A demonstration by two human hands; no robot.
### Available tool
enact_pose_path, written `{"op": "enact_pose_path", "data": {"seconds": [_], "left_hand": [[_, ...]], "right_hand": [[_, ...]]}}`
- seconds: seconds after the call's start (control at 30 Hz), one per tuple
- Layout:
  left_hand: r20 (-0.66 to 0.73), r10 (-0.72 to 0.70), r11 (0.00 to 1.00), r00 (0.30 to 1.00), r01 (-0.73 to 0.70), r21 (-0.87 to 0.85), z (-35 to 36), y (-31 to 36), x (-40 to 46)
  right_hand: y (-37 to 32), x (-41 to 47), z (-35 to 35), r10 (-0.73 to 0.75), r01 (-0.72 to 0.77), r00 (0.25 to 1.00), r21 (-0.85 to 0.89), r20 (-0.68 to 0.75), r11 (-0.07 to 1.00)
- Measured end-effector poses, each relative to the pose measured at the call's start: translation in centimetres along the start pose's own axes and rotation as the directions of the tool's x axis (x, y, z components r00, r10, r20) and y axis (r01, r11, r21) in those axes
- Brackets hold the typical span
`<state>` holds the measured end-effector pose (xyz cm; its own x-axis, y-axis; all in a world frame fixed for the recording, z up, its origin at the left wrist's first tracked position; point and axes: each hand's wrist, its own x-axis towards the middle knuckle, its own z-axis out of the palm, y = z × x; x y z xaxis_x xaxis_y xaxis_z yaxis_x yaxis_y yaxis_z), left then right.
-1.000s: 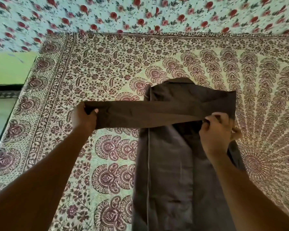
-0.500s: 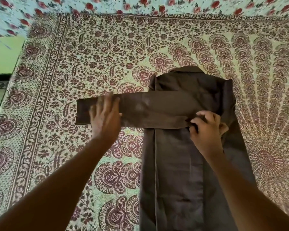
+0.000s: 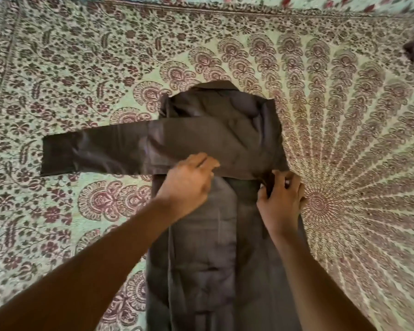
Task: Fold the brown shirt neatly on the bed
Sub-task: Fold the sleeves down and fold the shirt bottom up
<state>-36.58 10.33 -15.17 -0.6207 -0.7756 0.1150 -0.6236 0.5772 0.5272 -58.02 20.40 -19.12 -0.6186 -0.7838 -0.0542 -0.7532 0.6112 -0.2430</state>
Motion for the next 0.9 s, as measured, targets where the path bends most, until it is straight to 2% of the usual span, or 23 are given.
{"op": "enact_pose_path", "data": {"seconds": [0.03, 0.1, 0.17, 0.27, 0.37, 0.47, 0.7, 0.9], "left_hand": [[0.058, -0.032, 0.994, 0.998, 0.037, -0.100, 1.0, 1.9, 0.4], [0.214, -0.151, 0.940, 0.965, 0.207, -0.271, 3.6, 5.7, 1.3], [0.331, -0.281, 0.825, 0.901, 0.403, -0.396, 6.0, 8.7, 2.3], [0.325, -0.471, 0.684, 0.820, 0.572, -0.453, 8.6, 11.9, 4.0], [0.306, -0.545, 0.632, 0.781, 0.622, -0.462, 10.4, 13.2, 5.5], [0.292, -0.599, 0.577, 0.745, 0.655, -0.488, 12.0, 13.5, 6.6], [0.215, -0.637, 0.628, 0.740, 0.660, -0.412, 13.2, 14.1, 7.8], [0.160, -0.555, 0.753, 0.816, 0.575, -0.318, 13.9, 16.1, 6.5]], "right_hand": [[0.7, -0.5, 0.1, 0.004, -0.004, 1.000, 0.014, 0.006, 1.000], [2.5, -1.5, 0.1, -0.011, 0.011, 1.000, 0.025, 0.009, 1.000], [3.8, -2.3, 0.1, -0.057, 0.056, 0.998, 0.036, 0.011, 0.998], [5.0, -3.3, -0.4, -0.133, 0.133, 0.991, 0.029, 0.014, 0.991], [6.0, -4.2, -1.3, -0.170, 0.170, 0.985, -0.003, 0.039, 0.985], [7.8, -5.3, -2.1, -0.164, 0.173, 0.977, -0.061, 0.137, 0.983], [12.2, -7.7, -3.2, -0.307, 0.333, 0.905, -0.042, 0.293, 0.942], [15.5, -10.0, -3.5, -0.390, 0.398, 0.865, 0.042, 0.316, 0.916]]}}
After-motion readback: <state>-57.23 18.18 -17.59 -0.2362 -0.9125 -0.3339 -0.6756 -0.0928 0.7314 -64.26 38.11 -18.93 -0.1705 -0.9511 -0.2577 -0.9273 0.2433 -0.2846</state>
